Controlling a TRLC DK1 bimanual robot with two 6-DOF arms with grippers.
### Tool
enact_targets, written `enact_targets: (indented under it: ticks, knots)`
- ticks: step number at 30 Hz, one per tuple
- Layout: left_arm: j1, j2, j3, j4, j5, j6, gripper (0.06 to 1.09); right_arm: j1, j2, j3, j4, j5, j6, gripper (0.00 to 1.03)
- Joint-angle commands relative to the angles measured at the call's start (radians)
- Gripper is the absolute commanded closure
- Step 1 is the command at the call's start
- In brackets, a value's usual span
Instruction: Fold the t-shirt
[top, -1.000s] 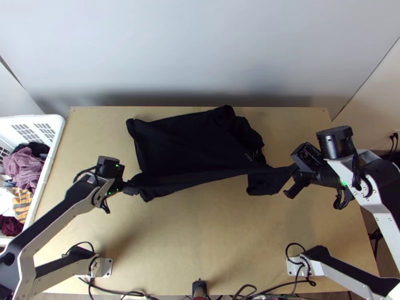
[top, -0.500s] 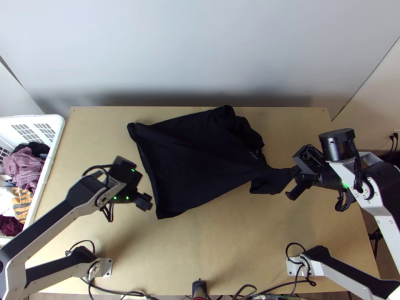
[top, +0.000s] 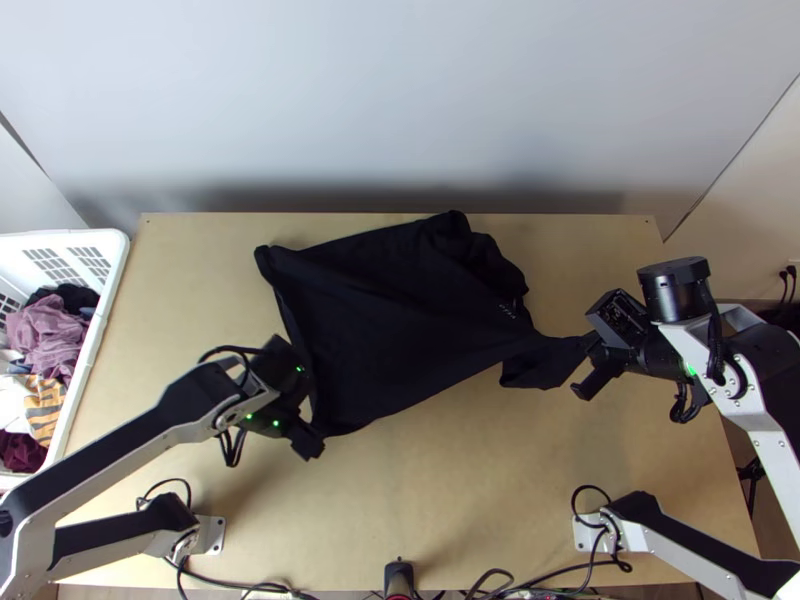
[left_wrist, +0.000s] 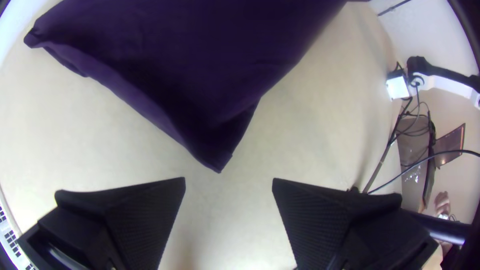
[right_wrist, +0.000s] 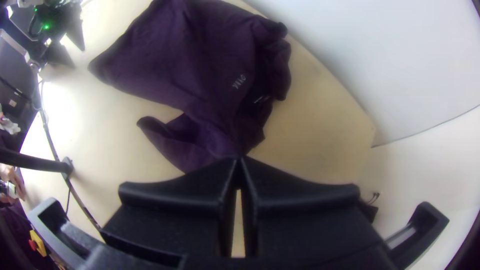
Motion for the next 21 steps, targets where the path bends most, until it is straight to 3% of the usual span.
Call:
enact_targets:
  ticks: [1, 19, 21]
  knots:
    - [-0.048, 0.059, -0.037, 0.071, 0.025, -0.008, 0.23, -0.007, 0.002, 0.001, 0.002, 0.001, 0.002, 1.00]
    - [-0.063, 0.189, -0.073, 0.193, -0.064, -0.008, 0.35, -0.015, 0.002, 0.008, -0.004, 0.007, 0.000, 1.00]
    - [-0.063, 0.203, -0.073, 0.212, -0.066, -0.008, 0.43, -0.015, 0.000, 0.008, -0.006, 0.007, 0.000, 1.00]
